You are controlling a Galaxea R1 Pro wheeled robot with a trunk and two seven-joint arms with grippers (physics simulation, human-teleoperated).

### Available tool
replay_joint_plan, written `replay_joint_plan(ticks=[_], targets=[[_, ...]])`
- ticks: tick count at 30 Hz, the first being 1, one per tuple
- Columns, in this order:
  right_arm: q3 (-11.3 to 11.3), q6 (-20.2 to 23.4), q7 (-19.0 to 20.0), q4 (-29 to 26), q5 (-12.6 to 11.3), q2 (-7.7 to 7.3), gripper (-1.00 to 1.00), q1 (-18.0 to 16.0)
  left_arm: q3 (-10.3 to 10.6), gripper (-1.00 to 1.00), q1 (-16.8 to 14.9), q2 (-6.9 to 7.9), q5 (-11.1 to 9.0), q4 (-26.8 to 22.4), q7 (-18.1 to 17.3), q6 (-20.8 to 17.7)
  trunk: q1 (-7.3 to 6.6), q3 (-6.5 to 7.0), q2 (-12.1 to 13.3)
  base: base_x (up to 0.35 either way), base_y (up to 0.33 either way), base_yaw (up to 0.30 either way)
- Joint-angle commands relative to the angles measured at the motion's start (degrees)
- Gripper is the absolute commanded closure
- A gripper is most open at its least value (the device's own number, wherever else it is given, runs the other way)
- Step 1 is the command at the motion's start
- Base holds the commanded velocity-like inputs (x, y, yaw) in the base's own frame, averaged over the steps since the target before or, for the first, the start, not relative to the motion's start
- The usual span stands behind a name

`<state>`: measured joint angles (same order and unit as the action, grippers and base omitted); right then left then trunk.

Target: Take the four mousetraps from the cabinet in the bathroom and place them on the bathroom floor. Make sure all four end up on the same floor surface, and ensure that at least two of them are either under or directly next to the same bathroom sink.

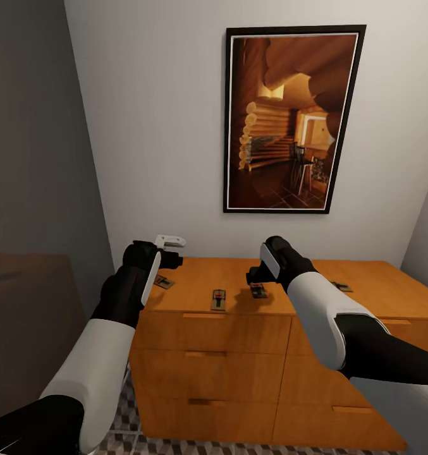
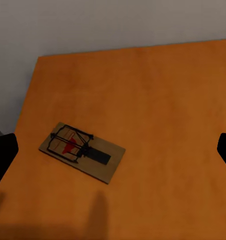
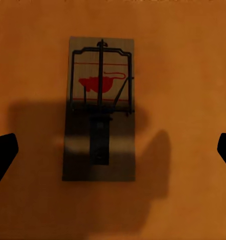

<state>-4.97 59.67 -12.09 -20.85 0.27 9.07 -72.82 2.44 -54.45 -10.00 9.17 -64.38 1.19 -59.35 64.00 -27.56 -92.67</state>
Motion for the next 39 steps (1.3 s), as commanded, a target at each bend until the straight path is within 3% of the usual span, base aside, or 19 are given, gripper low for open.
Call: replay_joint_plan(ticks=[1, 28, 39], targets=[[-0.48, 0.14, -0.3, -0.06, 0.0, 0.07, -1.0, -0.04, 0.05, -1.0, -0.04, 0.0, 0.05, -0.04, 0.13, -0.24, 0.0, -0.07, -0.04, 0.002, 0.0, 0.0], [-0.49, -0.06, -0.3, 0.49, -0.04, 0.25, -1.0, -0.04, 0.09, -1.0, -0.04, 0.0, 0.0, 0.03, 0.13, -0.24, 0.0, -0.07, -0.04, 0.038, 0.0, 0.0], [-1.73, -2.75, -0.3, 2.27, -0.17, 0.34, -1.0, -0.04, 0.08, -1.0, -0.04, 0.0, -0.03, 0.2, 0.13, -0.24, 0.0, -0.07, -0.04, 0.0, 0.0, 0.0]])
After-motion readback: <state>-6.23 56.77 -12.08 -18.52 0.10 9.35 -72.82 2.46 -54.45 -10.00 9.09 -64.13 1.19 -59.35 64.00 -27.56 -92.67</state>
